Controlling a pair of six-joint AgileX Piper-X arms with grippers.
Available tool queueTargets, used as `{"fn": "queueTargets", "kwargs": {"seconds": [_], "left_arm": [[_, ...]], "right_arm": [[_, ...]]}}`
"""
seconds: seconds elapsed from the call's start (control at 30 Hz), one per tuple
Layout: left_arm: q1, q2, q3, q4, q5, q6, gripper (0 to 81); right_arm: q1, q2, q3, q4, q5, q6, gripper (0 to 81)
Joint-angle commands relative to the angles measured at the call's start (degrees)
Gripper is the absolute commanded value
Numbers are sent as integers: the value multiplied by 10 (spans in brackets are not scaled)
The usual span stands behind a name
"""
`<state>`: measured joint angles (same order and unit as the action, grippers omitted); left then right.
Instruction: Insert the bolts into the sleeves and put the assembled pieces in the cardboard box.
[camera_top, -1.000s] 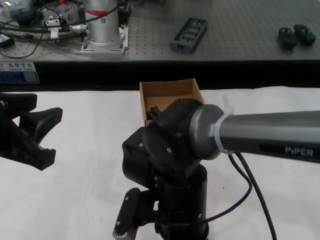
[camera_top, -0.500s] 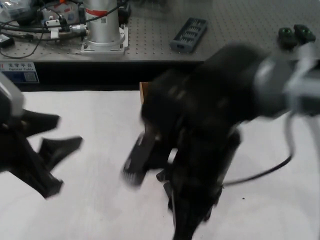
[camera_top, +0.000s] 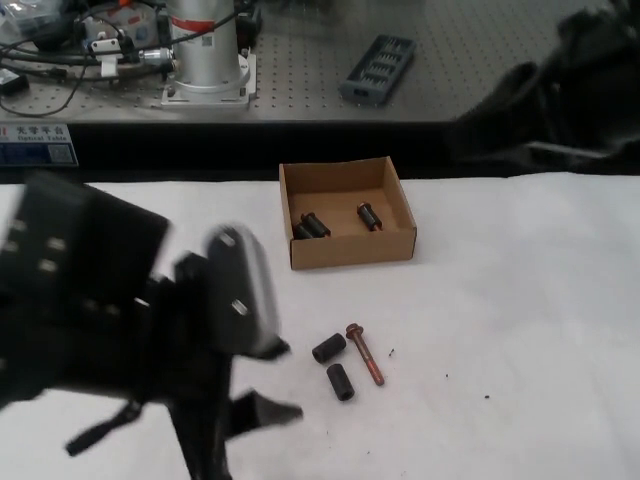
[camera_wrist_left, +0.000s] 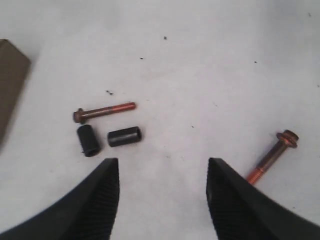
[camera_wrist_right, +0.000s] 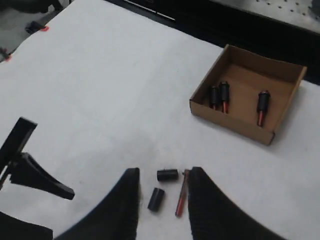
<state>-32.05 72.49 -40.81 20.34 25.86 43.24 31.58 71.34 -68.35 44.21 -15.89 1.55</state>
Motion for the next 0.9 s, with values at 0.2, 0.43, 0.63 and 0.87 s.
{"fn": "queueTargets", "kwargs": {"seconds": [0.2,0.43,0.63,0.87], "left_arm": [[-76,91,-13,35,-59,125,390],[-108,145,-18,37,-77,172,390],[-132,169,-42,41,-76,184,390],[-151,199,-72,59,-76,185,390]], "right_arm": [[-55,15,113,-55,-95,32,247],[-54,15,186,-121,-151,79,247],[-54,15,229,-143,-151,76,247],[-54,15,268,-154,-159,77,247]]}}
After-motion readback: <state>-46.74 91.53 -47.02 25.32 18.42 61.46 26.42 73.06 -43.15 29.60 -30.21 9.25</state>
